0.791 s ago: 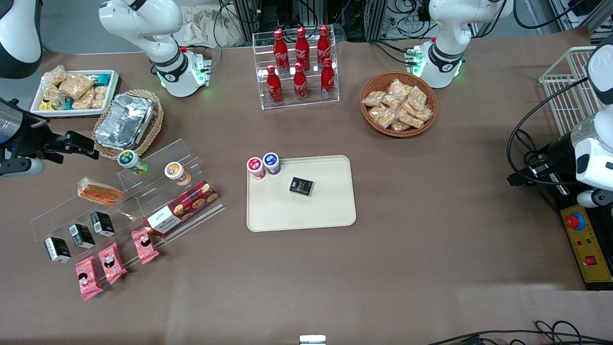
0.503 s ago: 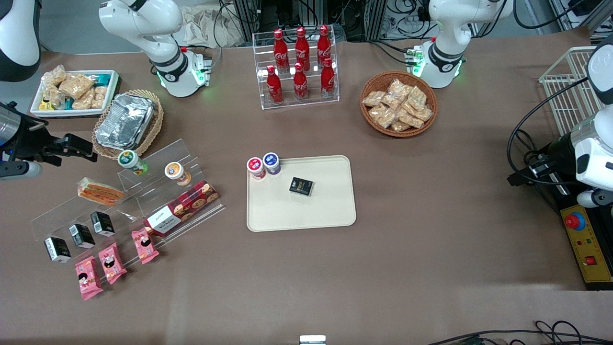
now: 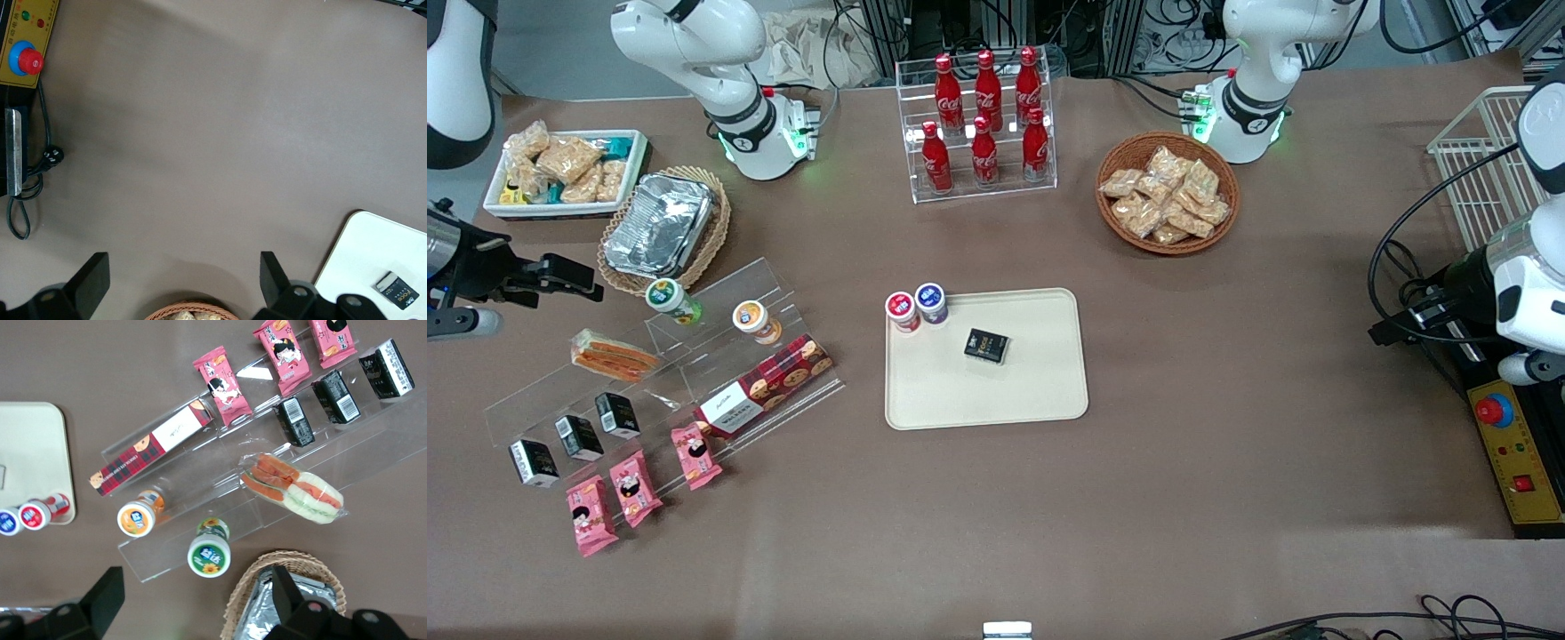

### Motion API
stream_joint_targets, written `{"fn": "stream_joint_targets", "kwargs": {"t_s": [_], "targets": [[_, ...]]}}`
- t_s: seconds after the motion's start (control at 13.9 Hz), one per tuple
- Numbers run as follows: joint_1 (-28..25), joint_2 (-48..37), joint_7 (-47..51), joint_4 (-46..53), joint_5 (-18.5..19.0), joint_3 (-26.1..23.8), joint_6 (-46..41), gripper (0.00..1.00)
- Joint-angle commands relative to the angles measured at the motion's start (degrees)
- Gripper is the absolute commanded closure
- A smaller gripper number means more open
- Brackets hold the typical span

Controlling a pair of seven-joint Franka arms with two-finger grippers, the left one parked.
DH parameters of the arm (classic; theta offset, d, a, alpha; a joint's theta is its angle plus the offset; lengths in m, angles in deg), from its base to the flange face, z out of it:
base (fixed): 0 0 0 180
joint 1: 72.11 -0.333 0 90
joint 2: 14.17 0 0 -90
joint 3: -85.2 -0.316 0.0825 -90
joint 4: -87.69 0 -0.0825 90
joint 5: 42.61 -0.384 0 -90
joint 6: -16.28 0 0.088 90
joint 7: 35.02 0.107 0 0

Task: Place sandwich on tray

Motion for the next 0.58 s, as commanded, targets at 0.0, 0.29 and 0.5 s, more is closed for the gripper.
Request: {"fn": "stream_joint_targets", "kwargs": {"t_s": [0.0, 0.29, 0.5], "targets": [[2.55, 0.24, -4.67, -0.42, 0.86, -0.42, -0.68, 0.01], [3.35, -1.25, -11.17, -4.9, 0.95, -0.34, 1.51, 0.01], [4.67, -2.84, -10.4, -9.22, 0.16, -0.34, 3.28, 0.01]]}}
